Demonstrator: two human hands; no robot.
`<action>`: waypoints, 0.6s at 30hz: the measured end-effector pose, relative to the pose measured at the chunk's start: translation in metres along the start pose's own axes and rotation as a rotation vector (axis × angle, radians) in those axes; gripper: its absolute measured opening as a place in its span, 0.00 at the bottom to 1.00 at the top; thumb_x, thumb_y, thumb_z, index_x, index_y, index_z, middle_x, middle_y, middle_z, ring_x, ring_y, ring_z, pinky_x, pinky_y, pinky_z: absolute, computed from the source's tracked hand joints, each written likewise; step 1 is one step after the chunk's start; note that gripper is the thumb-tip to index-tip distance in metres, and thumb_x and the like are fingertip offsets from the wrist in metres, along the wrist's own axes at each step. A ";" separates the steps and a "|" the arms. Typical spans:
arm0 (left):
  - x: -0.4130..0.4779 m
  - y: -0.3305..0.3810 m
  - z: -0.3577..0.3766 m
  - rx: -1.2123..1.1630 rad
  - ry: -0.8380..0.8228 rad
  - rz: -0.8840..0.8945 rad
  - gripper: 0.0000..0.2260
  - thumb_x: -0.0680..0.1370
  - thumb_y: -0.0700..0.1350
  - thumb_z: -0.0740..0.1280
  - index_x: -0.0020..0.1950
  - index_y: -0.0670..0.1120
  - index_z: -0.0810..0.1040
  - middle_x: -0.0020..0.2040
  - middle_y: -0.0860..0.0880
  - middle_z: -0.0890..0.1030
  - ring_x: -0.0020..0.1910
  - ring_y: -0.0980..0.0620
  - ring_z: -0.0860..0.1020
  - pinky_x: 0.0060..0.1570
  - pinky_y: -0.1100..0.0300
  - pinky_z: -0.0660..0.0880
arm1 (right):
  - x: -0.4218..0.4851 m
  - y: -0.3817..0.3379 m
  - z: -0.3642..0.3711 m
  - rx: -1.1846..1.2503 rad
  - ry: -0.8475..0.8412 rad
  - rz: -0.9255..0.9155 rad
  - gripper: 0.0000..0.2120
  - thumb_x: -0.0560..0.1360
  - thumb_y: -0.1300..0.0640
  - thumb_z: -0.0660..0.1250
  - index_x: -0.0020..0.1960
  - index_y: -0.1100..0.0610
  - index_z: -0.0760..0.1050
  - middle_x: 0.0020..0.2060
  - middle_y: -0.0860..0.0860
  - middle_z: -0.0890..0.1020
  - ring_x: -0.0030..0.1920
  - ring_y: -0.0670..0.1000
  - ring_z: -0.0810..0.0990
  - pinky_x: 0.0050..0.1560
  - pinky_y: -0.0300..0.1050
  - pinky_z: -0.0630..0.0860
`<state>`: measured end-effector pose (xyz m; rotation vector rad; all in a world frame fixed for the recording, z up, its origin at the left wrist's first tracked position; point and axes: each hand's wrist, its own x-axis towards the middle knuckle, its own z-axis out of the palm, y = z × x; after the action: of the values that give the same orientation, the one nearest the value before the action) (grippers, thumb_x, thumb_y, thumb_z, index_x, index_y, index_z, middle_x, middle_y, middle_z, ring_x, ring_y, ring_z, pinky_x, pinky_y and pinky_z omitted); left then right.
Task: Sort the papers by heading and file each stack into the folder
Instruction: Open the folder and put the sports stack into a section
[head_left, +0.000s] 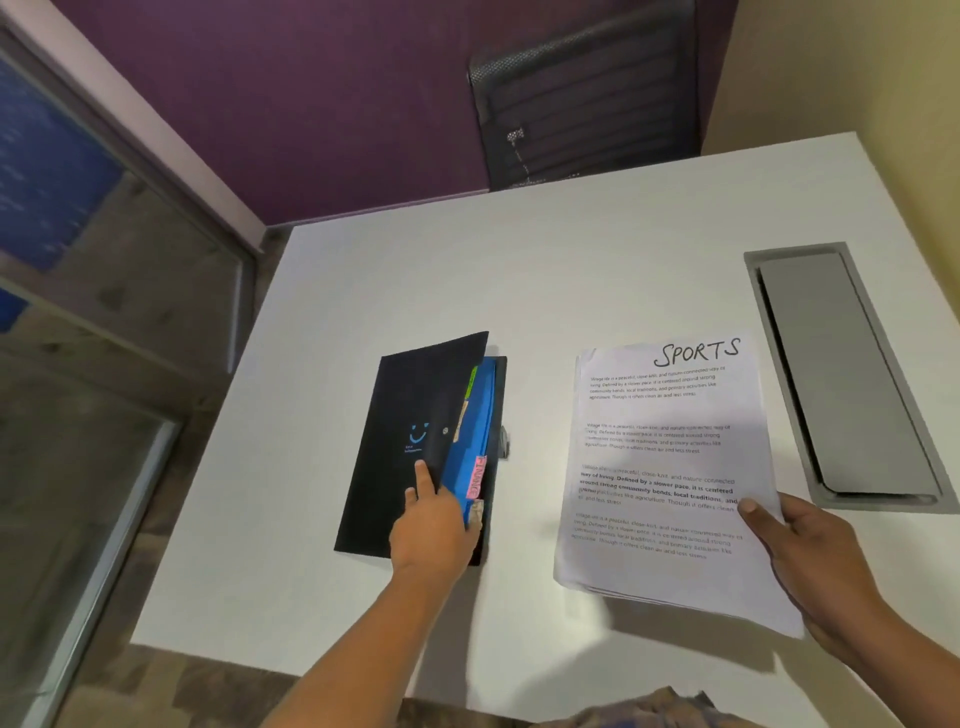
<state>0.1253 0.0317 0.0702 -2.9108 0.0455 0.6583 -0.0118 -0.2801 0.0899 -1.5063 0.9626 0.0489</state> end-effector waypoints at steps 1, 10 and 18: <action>0.000 -0.001 -0.003 0.006 0.008 -0.004 0.31 0.77 0.60 0.65 0.73 0.44 0.63 0.81 0.47 0.51 0.71 0.45 0.70 0.52 0.52 0.81 | 0.000 -0.001 0.000 0.010 0.000 0.003 0.08 0.80 0.57 0.66 0.56 0.55 0.81 0.45 0.50 0.86 0.44 0.56 0.84 0.49 0.51 0.79; 0.000 -0.004 -0.026 -0.031 0.059 0.048 0.27 0.79 0.42 0.65 0.76 0.47 0.61 0.81 0.51 0.52 0.53 0.48 0.81 0.51 0.54 0.82 | -0.005 -0.017 -0.001 0.027 0.001 -0.034 0.08 0.80 0.56 0.65 0.56 0.53 0.81 0.45 0.51 0.86 0.44 0.55 0.85 0.43 0.47 0.78; -0.012 0.001 -0.035 -0.192 0.077 0.115 0.32 0.77 0.38 0.67 0.78 0.50 0.58 0.81 0.51 0.53 0.63 0.47 0.78 0.55 0.53 0.80 | -0.015 -0.055 0.016 -0.067 -0.013 -0.194 0.06 0.79 0.55 0.66 0.50 0.50 0.83 0.42 0.48 0.86 0.42 0.54 0.86 0.43 0.51 0.81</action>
<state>0.1293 0.0251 0.1065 -3.1372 0.1696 0.5987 0.0185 -0.2666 0.1389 -1.6526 0.8071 -0.0491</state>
